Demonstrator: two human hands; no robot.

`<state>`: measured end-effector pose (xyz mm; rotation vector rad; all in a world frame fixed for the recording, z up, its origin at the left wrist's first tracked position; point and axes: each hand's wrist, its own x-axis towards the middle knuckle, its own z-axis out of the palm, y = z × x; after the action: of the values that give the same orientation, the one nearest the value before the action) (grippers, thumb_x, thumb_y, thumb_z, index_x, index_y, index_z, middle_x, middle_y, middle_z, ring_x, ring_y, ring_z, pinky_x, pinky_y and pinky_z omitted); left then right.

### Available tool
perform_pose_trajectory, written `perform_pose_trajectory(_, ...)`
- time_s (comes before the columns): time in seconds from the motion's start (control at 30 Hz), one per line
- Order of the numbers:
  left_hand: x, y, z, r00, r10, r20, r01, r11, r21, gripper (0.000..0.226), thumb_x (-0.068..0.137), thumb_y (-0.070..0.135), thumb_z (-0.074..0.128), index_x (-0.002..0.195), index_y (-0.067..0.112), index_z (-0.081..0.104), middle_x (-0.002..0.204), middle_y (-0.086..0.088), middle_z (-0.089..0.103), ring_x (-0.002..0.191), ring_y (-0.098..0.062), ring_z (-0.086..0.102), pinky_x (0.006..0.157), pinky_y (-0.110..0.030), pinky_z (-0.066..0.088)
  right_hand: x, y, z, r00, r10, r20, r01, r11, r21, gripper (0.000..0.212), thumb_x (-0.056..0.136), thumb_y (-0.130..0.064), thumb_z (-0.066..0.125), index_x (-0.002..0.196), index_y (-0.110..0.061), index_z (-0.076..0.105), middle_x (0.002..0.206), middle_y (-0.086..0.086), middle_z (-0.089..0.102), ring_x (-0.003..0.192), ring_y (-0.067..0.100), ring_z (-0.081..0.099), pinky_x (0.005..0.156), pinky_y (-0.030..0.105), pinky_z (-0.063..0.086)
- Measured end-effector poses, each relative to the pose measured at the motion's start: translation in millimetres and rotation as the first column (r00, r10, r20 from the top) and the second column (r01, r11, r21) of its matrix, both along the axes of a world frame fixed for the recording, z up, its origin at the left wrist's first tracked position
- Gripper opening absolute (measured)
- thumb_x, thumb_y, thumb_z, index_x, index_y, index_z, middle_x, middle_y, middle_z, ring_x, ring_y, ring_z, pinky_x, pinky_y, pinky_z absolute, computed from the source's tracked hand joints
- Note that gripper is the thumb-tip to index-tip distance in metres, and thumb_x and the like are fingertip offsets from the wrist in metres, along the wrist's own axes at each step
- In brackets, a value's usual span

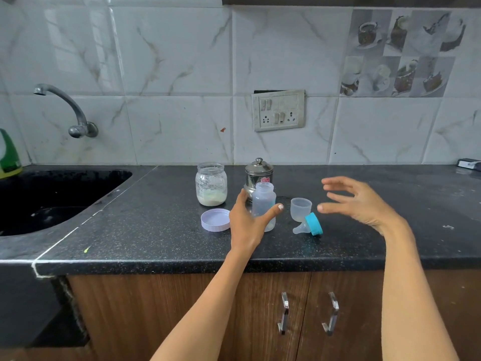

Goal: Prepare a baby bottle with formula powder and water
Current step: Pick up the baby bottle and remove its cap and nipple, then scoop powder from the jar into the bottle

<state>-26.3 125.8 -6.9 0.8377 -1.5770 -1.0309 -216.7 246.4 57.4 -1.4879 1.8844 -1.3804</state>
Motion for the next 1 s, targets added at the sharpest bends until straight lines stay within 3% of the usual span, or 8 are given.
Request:
perform_pose_trajectory(0.07, 4, -1, 7, 0.994, 0.051, -0.098, -0.055, 0.998, -0.033, 0.086, 0.068, 0.038, 0.081, 0.138, 0.012, 0.040, 0.120, 0.023, 0.049, 0.108, 0.009, 0.045, 0.093, -0.010, 0.032, 6, -7, 19, 1.000, 0.018, -0.011, -0.019, 0.996, -0.083, 0.053, 0.064, -0.023, 0.083, 0.112, -0.030, 0.062, 0.118, -0.009, 0.062, 0.106, 0.004, 0.062, 0.089, 0.022, 0.044)
perform_pose_trajectory(0.17, 20, -21, 26, 0.958, 0.223, -0.182, -0.238, 0.969, -0.067, 0.085, 0.071, 0.041, 0.078, 0.141, 0.015, 0.038, 0.142, 0.006, 0.046, 0.131, -0.005, 0.040, 0.108, -0.020, 0.030, 21, -31, 51, 0.995, 0.036, -0.088, -0.052, 0.982, -0.183, 0.040, 0.069, -0.022, 0.081, 0.105, -0.027, 0.065, 0.108, -0.010, 0.066, 0.092, -0.007, 0.065, 0.076, 0.004, 0.045)
perform_pose_trajectory(0.3, 42, -78, 38, 0.921, 0.379, -0.088, -0.381, 0.925, 0.002, 0.102, 0.069, 0.041, 0.080, 0.147, 0.010, 0.023, 0.153, -0.005, 0.030, 0.142, -0.020, 0.028, 0.114, -0.034, 0.026, 46, -83, 83, 0.982, 0.085, -0.171, -0.125, 0.964, -0.237, 0.030, 0.071, -0.019, 0.080, 0.098, -0.021, 0.067, 0.096, -0.006, 0.068, 0.091, -0.002, 0.062, 0.073, 0.003, 0.044)
perform_pose_trajectory(0.4, 49, -110, 33, 0.932, 0.353, 0.080, -0.361, 0.923, 0.136, 0.117, 0.061, 0.045, 0.084, 0.147, 0.005, 0.015, 0.155, -0.010, 0.024, 0.143, -0.025, 0.023, 0.111, -0.040, 0.028, 63, -128, 88, 0.965, 0.146, -0.218, -0.180, 0.973, -0.145, 0.031, 0.074, -0.017, 0.079, 0.102, -0.016, 0.066, 0.094, -0.003, 0.067, 0.087, -0.001, 0.059, 0.069, 0.006, 0.041)
perform_pose_trajectory(0.5, 50, -129, 28, 0.935, 0.307, 0.179, -0.339, 0.922, 0.187, 0.110, 0.048, 0.048, 0.089, 0.131, 0.005, 0.030, 0.137, -0.011, 0.041, 0.129, -0.030, 0.042, 0.090, -0.038, 0.041, 72, -173, 76, 0.947, 0.187, -0.261, -0.197, 0.980, -0.013, 0.028, 0.076, -0.015, 0.076, 0.103, -0.013, 0.066, 0.095, 0.002, 0.066, 0.079, 0.006, 0.058, 0.067, 0.014, 0.044)
perform_pose_trajectory(0.63, 44, -145, 24, 0.939, 0.228, 0.258, -0.272, 0.951, 0.150, 0.113, 0.042, 0.048, 0.091, 0.128, 0.007, 0.031, 0.131, -0.008, 0.047, 0.121, -0.028, 0.049, 0.088, -0.037, 0.046, 79, -215, 55, 0.938, 0.229, -0.261, -0.208, 0.972, 0.106, 0.024, 0.086, -0.021, 0.067, 0.106, -0.008, 0.065, 0.104, 0.013, 0.069, 0.087, 0.022, 0.067, 0.084, 0.030, 0.051)
perform_pose_trajectory(0.7, 41, -150, 22, 0.940, 0.203, 0.274, -0.243, 0.962, 0.120, 0.109, 0.042, 0.047, 0.091, 0.126, 0.009, 0.034, 0.127, -0.006, 0.050, 0.118, -0.026, 0.051, 0.085, -0.035, 0.047, 84, -224, 51, 0.934, 0.245, -0.261, -0.213, 0.966, 0.143, 0.025, 0.089, -0.025, 0.063, 0.108, -0.009, 0.064, 0.106, 0.012, 0.069, 0.091, 0.025, 0.069, 0.076, 0.025, 0.049)
perform_pose_trajectory(1.0, 39, -152, 19, 0.917, 0.319, 0.237, -0.332, 0.943, 0.011, 0.089, 0.050, 0.036, 0.090, 0.123, 0.013, 0.046, 0.120, -0.006, 0.060, 0.112, -0.026, 0.057, 0.087, -0.037, 0.047, 95, -231, 50, 0.913, 0.279, -0.298, -0.223, 0.952, 0.210, 0.019, 0.090, -0.023, 0.062, 0.105, -0.010, 0.065, 0.102, 0.009, 0.068, 0.068, 0.010, 0.065, 0.060, 0.017, 0.041)
